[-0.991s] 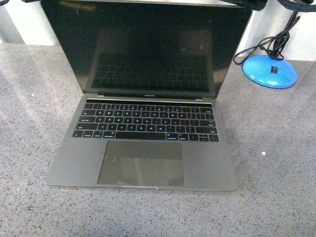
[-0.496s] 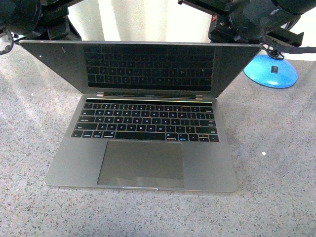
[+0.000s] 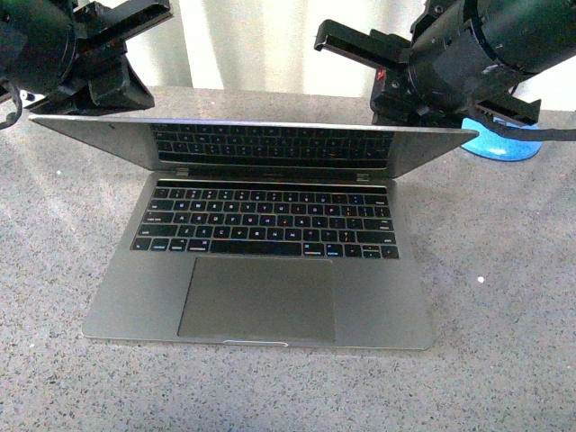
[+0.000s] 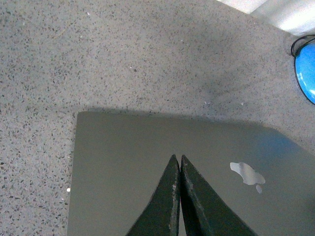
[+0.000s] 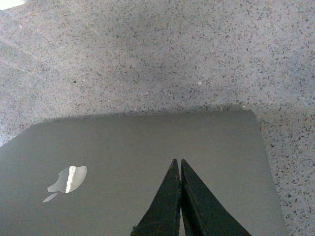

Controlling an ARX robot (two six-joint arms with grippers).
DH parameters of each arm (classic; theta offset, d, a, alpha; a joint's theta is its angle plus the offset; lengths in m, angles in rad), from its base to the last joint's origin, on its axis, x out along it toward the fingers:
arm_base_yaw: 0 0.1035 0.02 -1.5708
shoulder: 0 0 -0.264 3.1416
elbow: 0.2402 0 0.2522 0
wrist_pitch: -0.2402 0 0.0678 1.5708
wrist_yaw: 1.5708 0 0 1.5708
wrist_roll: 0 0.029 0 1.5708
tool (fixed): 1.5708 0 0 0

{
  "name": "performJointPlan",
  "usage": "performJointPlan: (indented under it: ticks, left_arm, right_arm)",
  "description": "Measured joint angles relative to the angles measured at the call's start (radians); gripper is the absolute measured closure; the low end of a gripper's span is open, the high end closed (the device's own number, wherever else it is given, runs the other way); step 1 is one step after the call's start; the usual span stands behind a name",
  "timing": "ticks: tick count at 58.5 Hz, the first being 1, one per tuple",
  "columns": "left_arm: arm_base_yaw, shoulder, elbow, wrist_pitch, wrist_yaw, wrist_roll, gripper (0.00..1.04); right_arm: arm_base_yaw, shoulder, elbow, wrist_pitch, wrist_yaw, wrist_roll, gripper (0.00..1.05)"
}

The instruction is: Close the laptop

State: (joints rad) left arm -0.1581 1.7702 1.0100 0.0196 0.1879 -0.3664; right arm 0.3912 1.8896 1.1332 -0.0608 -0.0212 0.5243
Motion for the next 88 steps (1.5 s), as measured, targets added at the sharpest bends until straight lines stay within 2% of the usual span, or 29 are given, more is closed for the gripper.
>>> performJointPlan:
  ticks: [88]
  left_arm:
    - [-0.034, -0.024, -0.176, 0.069, 0.030, -0.103, 1.01]
  right_arm:
    - [0.008, 0.001, -0.153, 0.092, -0.003, 0.016, 1.04]
